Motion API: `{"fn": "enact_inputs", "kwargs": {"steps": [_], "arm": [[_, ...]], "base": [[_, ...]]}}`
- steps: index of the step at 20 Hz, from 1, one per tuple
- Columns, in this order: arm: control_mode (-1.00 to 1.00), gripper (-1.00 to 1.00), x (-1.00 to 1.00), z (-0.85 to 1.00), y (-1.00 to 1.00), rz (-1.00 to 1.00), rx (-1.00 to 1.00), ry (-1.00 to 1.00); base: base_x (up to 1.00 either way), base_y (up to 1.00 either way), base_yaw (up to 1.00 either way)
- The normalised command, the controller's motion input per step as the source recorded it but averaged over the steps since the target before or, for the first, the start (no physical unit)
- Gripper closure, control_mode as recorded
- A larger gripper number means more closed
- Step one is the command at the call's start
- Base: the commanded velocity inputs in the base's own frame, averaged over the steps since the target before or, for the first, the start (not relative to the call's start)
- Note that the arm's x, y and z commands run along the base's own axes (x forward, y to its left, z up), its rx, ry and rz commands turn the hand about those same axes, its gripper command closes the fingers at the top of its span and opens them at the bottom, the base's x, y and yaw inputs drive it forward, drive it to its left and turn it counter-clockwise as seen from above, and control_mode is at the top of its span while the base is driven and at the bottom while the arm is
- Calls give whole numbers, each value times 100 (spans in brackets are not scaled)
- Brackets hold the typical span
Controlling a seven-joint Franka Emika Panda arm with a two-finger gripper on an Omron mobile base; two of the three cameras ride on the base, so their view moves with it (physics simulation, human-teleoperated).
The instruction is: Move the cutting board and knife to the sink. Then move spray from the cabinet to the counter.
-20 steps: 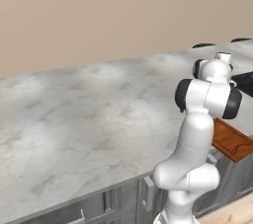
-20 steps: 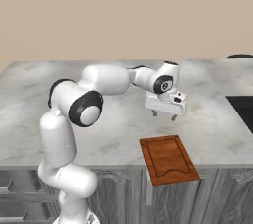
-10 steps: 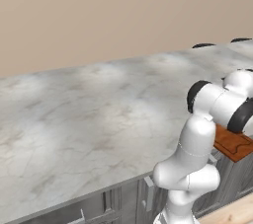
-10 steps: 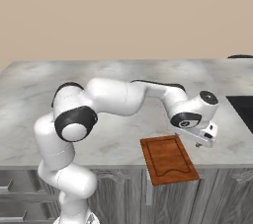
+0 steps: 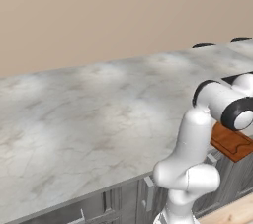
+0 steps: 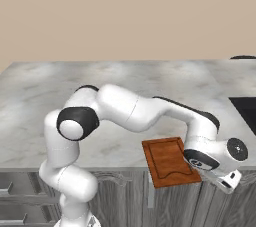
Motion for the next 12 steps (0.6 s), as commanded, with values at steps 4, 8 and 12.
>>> {"fn": "enact_inputs", "kwargs": {"steps": [4, 8, 12], "arm": [[-100, -100, -79, -5, -1, -26, 28, 0], [-100, -100, -32, -1, 0, -14, 24, 0], [-100, -100, -2, -1, 9, -9, 16, 1]], "base": [[0, 0, 0], [0, 0, 0], [0, 0, 0]]}}
